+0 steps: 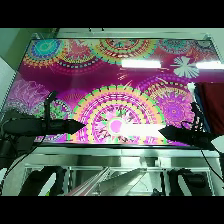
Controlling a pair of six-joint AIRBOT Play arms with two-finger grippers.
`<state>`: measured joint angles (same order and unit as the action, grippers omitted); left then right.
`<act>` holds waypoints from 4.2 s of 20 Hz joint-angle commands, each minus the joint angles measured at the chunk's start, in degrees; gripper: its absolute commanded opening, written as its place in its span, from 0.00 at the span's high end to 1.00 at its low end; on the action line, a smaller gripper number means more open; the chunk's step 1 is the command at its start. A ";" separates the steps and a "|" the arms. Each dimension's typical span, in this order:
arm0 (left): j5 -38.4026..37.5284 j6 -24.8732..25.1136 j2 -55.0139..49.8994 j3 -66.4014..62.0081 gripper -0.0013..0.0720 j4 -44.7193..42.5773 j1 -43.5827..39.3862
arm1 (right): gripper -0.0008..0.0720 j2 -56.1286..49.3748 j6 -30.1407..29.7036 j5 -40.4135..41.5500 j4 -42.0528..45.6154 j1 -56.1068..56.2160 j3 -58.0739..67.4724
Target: Fold the shirts.
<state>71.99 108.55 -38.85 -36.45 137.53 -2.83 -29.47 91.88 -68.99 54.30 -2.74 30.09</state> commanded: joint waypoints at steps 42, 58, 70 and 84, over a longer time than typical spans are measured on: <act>-1.27 -13.14 -21.79 -19.15 0.02 -55.52 53.24 | 0.35 0.04 -0.63 1.33 1.53 0.04 -0.07; 5.95 -2.51 -43.52 -26.69 0.97 -25.83 55.28 | 0.35 0.04 -0.61 1.73 1.36 0.04 -0.07; 5.33 1.73 -24.55 -41.29 0.97 -3.65 2.51 | 0.35 0.02 -0.63 1.73 1.57 0.04 -0.07; 8.52 -3.78 -33.48 -39.87 0.02 -13.46 -2.43 | 0.13 -4.13 -23.45 7.93 -13.40 0.13 1.55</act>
<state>74.24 106.59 -72.36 -73.52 128.73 -11.88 -31.75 81.54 -64.34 50.50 -2.72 30.68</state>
